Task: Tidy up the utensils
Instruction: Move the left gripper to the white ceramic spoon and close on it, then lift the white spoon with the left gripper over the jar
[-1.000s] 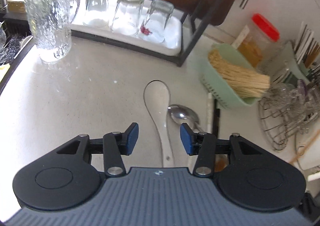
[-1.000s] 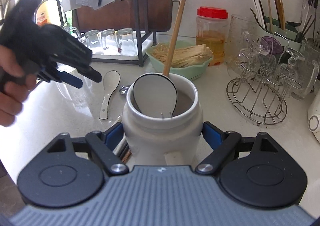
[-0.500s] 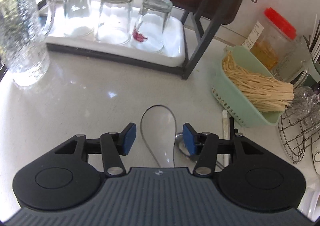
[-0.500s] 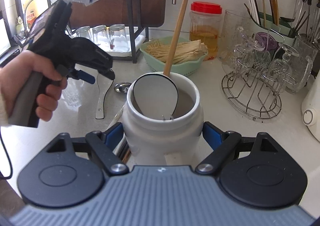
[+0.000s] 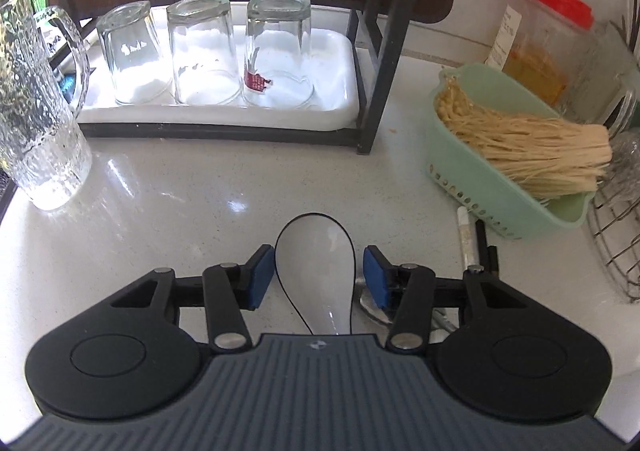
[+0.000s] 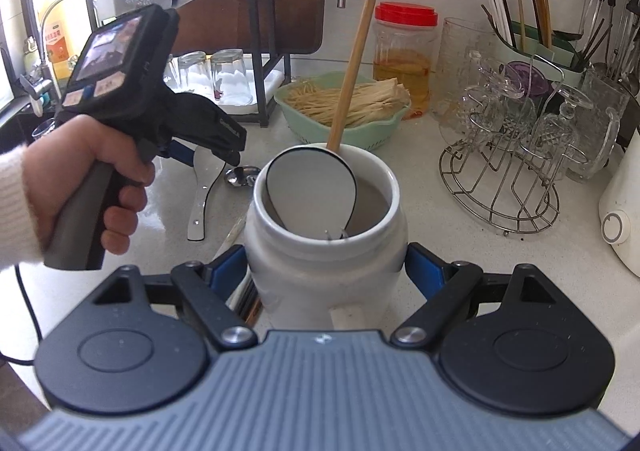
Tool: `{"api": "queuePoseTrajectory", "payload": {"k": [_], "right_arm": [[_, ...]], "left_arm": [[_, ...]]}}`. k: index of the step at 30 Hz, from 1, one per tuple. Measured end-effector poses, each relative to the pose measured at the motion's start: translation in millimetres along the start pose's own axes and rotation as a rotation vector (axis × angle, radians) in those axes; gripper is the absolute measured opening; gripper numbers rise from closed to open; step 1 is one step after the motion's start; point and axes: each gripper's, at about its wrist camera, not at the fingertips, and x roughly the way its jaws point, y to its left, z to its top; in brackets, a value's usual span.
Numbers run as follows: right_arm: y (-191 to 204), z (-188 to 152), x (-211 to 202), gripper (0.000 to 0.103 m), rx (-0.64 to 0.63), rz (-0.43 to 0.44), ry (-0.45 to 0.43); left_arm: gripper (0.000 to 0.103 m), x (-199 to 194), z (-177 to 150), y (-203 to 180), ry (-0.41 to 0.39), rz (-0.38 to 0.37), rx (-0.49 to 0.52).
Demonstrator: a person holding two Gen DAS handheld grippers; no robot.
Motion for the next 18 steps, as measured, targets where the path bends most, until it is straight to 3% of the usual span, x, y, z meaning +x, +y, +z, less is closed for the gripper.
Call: {"api": "queuePoseTrajectory", "payload": {"k": [8,18], "right_arm": [[-0.1,-0.3,-0.1,0.088,-0.005,0.003,0.001],[-0.5,2.7,1.6,0.088,-0.01,0.006,0.018]], "left_arm": [[0.049,1.1,1.2,-3.9,0.0,0.036,0.033],[0.049,-26.1,-1.8,-0.3,0.007,-0.028,0.013]]}}
